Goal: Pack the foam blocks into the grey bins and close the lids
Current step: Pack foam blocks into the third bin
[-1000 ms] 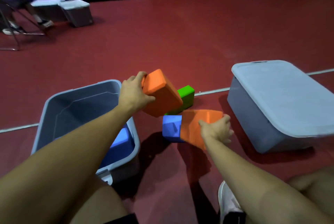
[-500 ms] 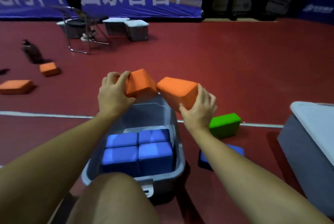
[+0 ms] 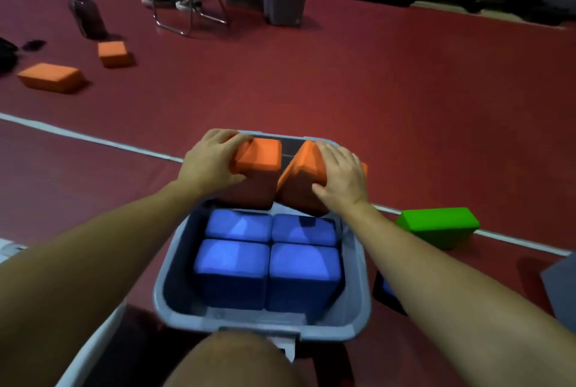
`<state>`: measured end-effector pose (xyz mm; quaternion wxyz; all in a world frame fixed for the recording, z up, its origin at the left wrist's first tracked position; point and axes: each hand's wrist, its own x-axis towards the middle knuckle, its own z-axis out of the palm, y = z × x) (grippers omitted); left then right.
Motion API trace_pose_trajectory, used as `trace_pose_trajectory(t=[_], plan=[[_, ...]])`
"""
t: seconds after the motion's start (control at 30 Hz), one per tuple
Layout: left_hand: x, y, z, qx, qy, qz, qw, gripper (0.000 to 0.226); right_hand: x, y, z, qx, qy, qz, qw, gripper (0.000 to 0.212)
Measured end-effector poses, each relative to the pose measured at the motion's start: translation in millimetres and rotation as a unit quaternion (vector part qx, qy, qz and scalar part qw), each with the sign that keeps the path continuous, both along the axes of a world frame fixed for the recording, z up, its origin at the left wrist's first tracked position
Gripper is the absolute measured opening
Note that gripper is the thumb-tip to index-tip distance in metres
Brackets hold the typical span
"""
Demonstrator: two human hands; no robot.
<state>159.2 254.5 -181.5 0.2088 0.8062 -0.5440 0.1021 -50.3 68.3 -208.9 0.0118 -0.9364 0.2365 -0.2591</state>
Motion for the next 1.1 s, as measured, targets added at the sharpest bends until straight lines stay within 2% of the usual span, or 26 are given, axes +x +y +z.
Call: trace_pose_trajectory(t=[0.2,0.4,0.57,0.87,1.1], plan=[[24,-19,-60,0.057,0.036,-0.031,0.997,0.087,18,-17,-56,0.055,0.074,0.068,0.993,0.079],[42,-20,-100,0.114,0.074,-0.087,0.987,0.084,20,-23,-90,0.111,0.123,0.091,0.982,0.072],[45,-24,-107,0.161,0.025,-0.107,0.981,0.075,22,-26,-97,0.141,0.127,0.104,0.976,0.062],[46,-16,-114,0.265,-0.024,-0.064,0.962,0.071,20,-21,-103,0.186,0.115,0.129,0.967,0.041],[38,-5,-106,0.333,-0.093,0.002,0.938,0.072,17,-20,-103,0.192,0.188,0.062,0.961,0.067]])
